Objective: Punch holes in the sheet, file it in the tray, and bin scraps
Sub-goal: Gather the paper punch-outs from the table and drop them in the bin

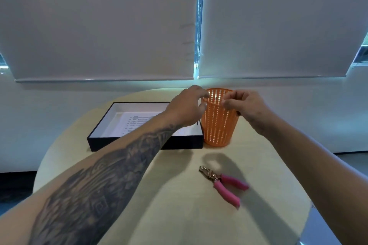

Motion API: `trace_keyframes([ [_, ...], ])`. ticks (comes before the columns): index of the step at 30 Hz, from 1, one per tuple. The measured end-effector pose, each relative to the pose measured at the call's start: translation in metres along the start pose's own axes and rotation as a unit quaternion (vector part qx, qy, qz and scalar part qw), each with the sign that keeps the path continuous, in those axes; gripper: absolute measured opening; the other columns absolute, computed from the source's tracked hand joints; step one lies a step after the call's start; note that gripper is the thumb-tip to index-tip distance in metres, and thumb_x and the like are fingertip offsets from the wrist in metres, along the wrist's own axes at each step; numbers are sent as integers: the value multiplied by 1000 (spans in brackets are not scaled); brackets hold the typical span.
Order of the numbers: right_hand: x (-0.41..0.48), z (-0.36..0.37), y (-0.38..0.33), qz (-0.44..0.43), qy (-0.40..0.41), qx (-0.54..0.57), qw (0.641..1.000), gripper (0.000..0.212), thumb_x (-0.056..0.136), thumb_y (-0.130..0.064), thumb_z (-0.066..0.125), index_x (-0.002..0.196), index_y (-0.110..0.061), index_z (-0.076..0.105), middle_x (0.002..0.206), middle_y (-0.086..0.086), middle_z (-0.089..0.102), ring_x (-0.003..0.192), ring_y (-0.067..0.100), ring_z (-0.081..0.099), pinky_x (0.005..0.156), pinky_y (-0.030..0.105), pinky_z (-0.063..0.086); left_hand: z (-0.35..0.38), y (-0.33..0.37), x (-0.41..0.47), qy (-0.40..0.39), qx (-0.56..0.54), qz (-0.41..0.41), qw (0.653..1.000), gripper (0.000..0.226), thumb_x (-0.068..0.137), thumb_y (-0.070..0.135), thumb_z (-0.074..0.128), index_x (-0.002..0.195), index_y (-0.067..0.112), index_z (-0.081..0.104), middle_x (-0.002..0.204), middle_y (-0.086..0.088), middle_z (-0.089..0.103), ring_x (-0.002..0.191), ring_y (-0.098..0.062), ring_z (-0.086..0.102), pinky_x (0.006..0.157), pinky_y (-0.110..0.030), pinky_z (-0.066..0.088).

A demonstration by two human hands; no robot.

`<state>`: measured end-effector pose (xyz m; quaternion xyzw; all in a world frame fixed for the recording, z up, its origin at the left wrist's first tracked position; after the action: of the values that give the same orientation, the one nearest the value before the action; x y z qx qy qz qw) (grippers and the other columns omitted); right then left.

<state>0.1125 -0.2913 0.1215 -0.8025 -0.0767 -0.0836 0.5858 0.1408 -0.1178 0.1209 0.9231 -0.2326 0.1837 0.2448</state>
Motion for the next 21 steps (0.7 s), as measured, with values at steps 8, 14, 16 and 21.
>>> trace_keyframes([
  [8,70,-14,-7,-19,32,-244,969,8,90,-12,72,84,-17,69,82,3,69,73,14,66,61,26,49,18,11,31,-56,101,-18,993,23,89,31,55,100,26,75,95,-1,69,84,-22,66,67,-34,54],
  [14,85,-5,11,9,-20,-359,933,10,89,-8,70,83,-16,72,80,-1,66,77,13,61,64,27,46,20,10,31,-34,108,-13,993,23,92,34,56,104,27,76,101,-4,67,94,-22,61,71,-35,51],
  [16,86,-5,12,11,-18,-365,931,11,89,-7,70,83,-16,72,81,0,66,79,15,62,67,28,45,21,9,31,-35,104,-18,994,23,92,34,56,102,28,75,102,-3,66,96,-23,62,73,-37,53],
  [21,85,-7,15,-2,-11,-362,932,19,86,-8,75,75,-21,66,80,-2,65,76,13,61,61,25,43,23,10,25,-34,87,-19,995,26,93,35,55,109,26,74,106,-5,67,99,-24,62,69,-32,47],
])
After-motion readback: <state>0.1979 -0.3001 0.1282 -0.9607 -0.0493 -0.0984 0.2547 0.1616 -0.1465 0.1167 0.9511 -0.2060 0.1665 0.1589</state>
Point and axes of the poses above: each hand's wrist, its own x-axis towards the middle knuckle, its own z-axis out of the palm, y = z × x, the point moved 5 cm from there along x, towards the middle knuckle
